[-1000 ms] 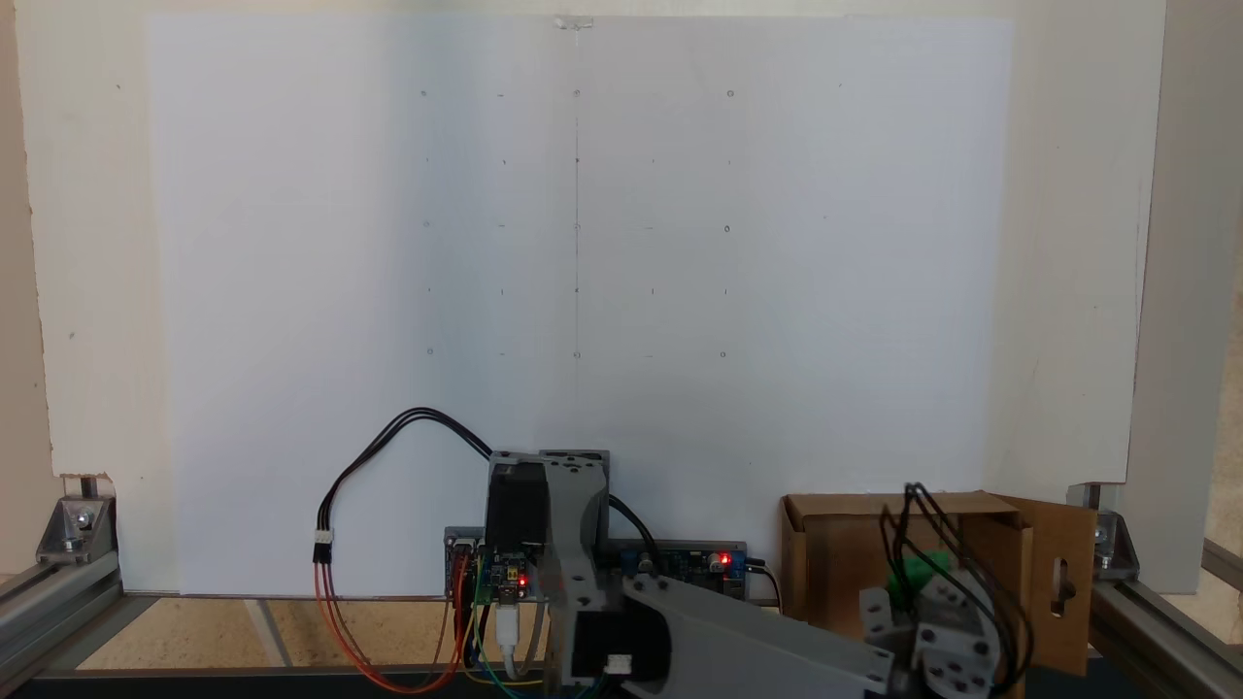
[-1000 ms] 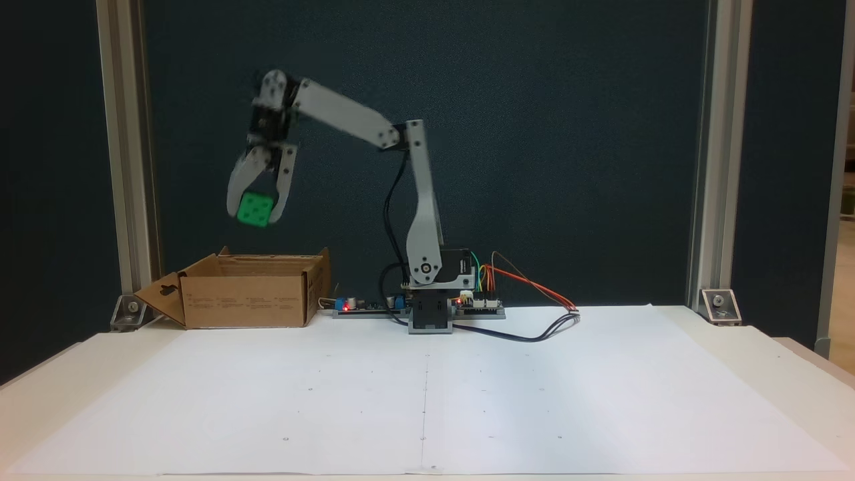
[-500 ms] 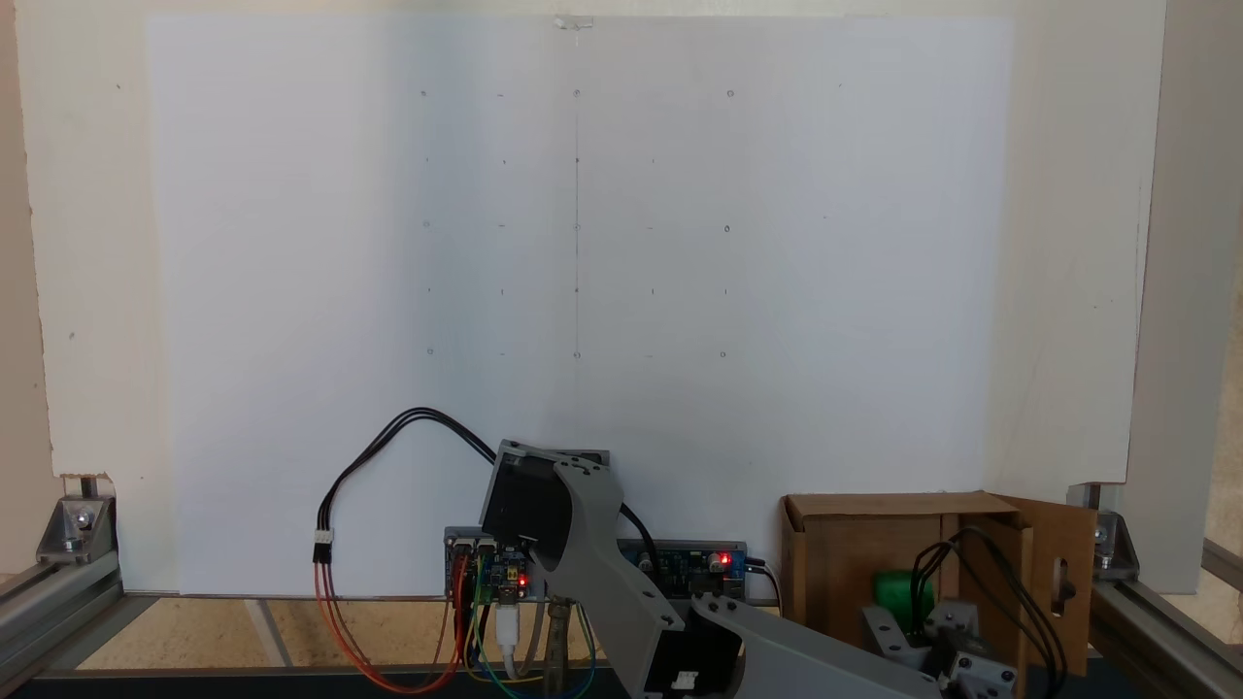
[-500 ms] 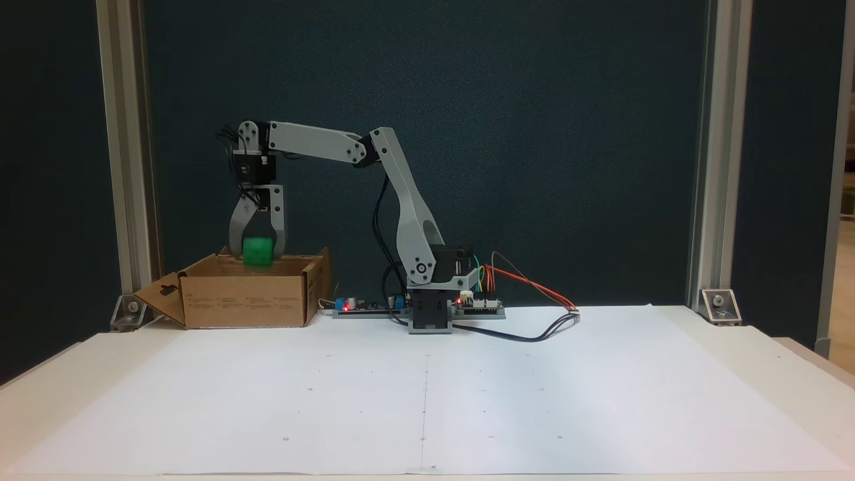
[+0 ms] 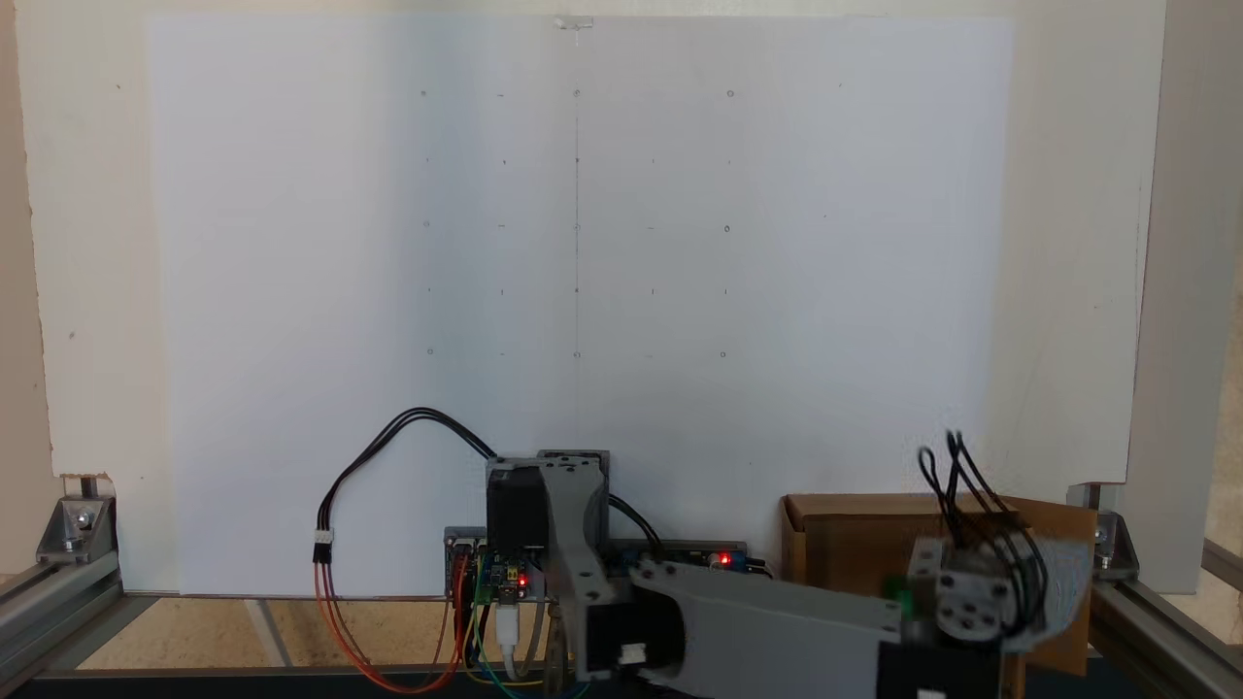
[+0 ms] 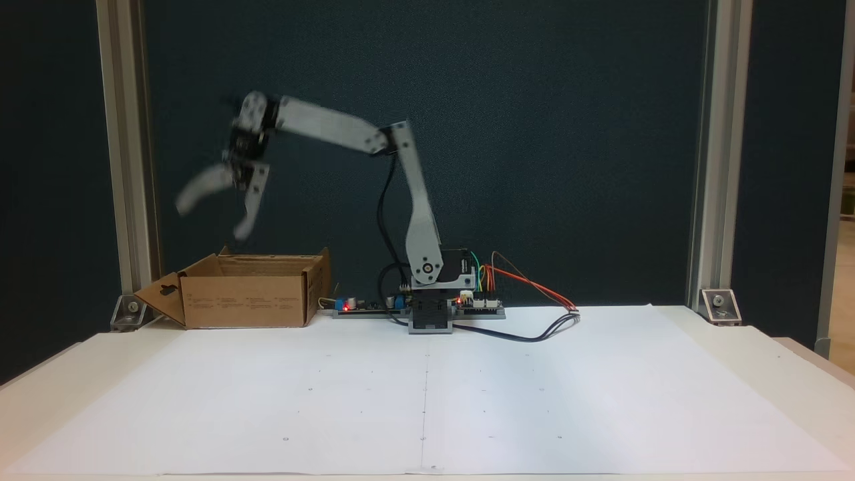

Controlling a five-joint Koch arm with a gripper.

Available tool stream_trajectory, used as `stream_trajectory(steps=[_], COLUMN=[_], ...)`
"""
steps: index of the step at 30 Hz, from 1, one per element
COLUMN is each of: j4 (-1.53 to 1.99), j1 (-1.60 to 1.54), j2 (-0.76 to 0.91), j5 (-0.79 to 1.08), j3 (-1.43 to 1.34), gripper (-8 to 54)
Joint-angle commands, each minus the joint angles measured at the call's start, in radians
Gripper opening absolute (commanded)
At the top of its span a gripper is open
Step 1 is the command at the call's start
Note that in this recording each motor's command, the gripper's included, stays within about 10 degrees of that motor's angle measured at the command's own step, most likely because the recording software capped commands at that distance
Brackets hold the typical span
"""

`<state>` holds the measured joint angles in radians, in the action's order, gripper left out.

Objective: Grasp a green dice and put it in the bin.

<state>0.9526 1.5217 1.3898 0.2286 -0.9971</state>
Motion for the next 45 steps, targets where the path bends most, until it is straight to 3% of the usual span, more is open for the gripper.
stream_trajectory(steps=[1, 10, 14, 21, 33, 45], j4=[-0.083, -0.143, -0.207, -0.561, -1.116, -1.638], j1=[-0.150, -0.800, -1.089, -1.381, -1.537, -1.404], j2=[0.100, 0.253, 0.353, 0.607, 0.962, 0.980], j5=[-0.123, -0.153, -0.163, -0.164, -0.152, -0.141], j3=[0.029, -0.002, -0.175, -0.750, -1.457, -1.802], gripper=[45.4, 45.2, 45.3, 44.2, 44.0, 43.7])
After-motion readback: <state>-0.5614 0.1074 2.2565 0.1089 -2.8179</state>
